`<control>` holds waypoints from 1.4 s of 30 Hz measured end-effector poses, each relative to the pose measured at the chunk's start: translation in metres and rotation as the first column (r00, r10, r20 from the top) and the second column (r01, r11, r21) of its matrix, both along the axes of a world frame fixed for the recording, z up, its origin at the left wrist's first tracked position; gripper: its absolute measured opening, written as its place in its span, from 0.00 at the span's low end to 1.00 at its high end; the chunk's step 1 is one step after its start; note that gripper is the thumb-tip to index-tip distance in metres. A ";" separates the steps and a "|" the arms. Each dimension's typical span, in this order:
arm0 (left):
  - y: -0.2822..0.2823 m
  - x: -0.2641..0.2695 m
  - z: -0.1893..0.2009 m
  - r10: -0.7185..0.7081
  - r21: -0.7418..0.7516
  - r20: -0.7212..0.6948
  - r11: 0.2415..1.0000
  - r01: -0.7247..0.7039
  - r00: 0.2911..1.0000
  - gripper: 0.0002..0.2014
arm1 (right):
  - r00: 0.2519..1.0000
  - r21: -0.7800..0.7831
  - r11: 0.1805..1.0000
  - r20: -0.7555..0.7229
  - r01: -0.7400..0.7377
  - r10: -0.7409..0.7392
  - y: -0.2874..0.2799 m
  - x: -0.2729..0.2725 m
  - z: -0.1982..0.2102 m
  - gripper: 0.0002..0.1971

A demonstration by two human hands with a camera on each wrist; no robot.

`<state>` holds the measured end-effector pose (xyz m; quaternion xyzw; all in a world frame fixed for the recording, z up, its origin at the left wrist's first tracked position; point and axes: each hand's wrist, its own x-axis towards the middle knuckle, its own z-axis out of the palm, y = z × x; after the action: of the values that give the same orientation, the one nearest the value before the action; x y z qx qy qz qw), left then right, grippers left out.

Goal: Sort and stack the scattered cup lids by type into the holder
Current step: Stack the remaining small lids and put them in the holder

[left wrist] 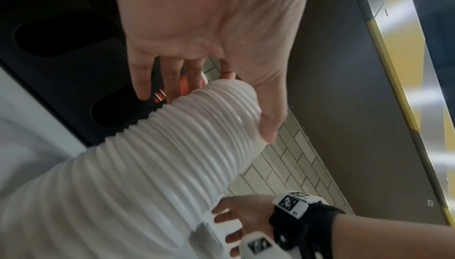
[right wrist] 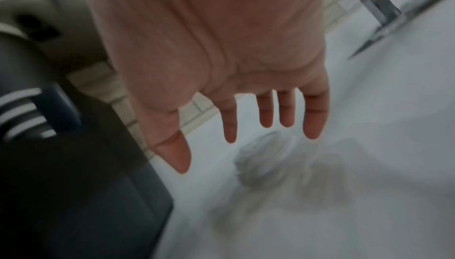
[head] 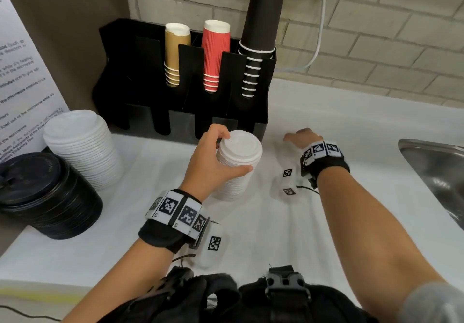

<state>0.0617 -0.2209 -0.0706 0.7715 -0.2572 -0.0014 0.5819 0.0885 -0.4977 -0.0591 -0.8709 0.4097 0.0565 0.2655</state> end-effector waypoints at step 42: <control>-0.003 0.002 -0.004 0.031 -0.113 -0.060 0.993 -0.038 0.998 0.57 | 0.561 -0.114 0.747 0.589 -0.655 0.582 0.128 -0.068 0.063 0.20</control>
<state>0.0635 -0.2241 -0.0743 0.7410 -0.2266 0.0009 0.6322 0.0207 -0.3702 0.0041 -0.9133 -0.0301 -0.1036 0.3927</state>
